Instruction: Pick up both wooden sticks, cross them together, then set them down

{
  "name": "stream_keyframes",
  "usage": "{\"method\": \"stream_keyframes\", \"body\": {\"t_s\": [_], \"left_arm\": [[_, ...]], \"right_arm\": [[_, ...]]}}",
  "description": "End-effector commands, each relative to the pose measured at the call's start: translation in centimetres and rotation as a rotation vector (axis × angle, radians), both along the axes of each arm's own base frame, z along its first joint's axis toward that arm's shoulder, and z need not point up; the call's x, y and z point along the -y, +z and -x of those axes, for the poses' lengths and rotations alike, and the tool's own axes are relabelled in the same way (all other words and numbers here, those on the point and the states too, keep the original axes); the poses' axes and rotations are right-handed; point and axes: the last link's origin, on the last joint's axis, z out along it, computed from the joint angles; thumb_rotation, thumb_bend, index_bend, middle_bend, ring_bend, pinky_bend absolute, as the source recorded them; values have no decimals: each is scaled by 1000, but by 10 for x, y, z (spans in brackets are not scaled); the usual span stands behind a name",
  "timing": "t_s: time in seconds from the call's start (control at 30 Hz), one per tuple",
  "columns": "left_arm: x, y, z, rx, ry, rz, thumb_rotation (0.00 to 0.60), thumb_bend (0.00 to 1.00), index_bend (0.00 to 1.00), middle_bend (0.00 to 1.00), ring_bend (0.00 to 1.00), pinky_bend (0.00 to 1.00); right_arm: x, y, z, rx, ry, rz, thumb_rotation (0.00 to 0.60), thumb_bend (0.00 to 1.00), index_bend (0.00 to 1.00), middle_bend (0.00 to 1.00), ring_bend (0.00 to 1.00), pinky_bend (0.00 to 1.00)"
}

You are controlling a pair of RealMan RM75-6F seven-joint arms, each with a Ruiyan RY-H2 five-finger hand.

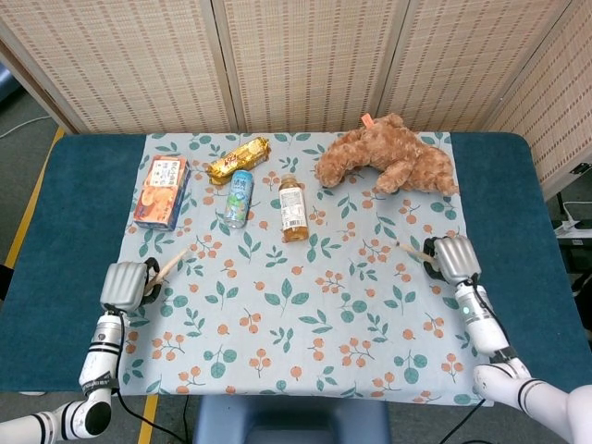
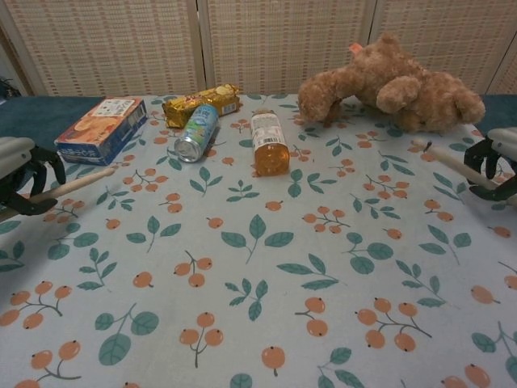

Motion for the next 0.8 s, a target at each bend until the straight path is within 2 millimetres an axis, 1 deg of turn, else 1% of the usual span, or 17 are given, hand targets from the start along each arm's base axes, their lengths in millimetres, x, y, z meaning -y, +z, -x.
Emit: {"method": "stream_keyframes", "body": {"t_s": [0.03,0.07,0.1,0.13,0.2,0.23,0.27,0.33,0.43,0.53,0.57,0.67,0.77,0.8], "left_arm": [[6,-3,3,32,26,28,600,362,187,349,501,797],[7,-3,4,42,34,37,600,361,131,278,428,753],[7,-2,4,51,39,44,600,360,101,240,389,731],[8,-2,4,59,43,49,600,359,60,188,338,700],[10,1,4,75,39,53,600,360,8,105,252,639],[11,2,4,82,39,57,600,360,1,78,220,613],[12,3,3,94,39,62,600,359,0,60,199,592],[13,7,2,116,36,69,600,357,0,27,159,516],[16,21,3,125,9,66,600,357,0,28,153,461],[24,43,12,112,-20,33,600,353,7,64,153,433],[29,53,18,101,-24,23,600,353,16,80,154,432],[46,74,33,68,-42,25,600,354,35,94,161,431],[67,91,45,61,-62,5,600,353,64,131,172,429],[72,95,48,68,-61,-11,600,353,72,144,176,429]], "right_arm": [[-6,-10,5,1,-6,-57,600,224,307,178,34,487],[-7,-10,6,5,-4,-63,600,216,273,142,12,417],[-8,-10,6,10,-1,-66,600,202,217,84,0,314],[-9,-9,7,14,4,-69,600,189,174,44,0,250],[-12,-5,6,22,23,-68,600,167,113,6,0,181],[-13,-2,5,26,35,-66,600,159,88,0,0,164],[-16,2,4,33,52,-59,600,158,77,0,0,160],[-21,10,1,46,82,-42,600,157,63,0,0,151],[-41,31,-6,62,131,-8,600,157,62,0,0,145],[-80,60,-7,0,120,29,600,157,65,0,0,145],[-98,73,-6,-47,95,55,600,157,69,0,0,145],[-135,99,-3,-175,9,135,600,158,82,0,0,145],[-156,113,2,-259,-84,218,600,157,75,0,0,146],[-160,115,2,-265,-101,235,600,156,73,0,0,146]]}}
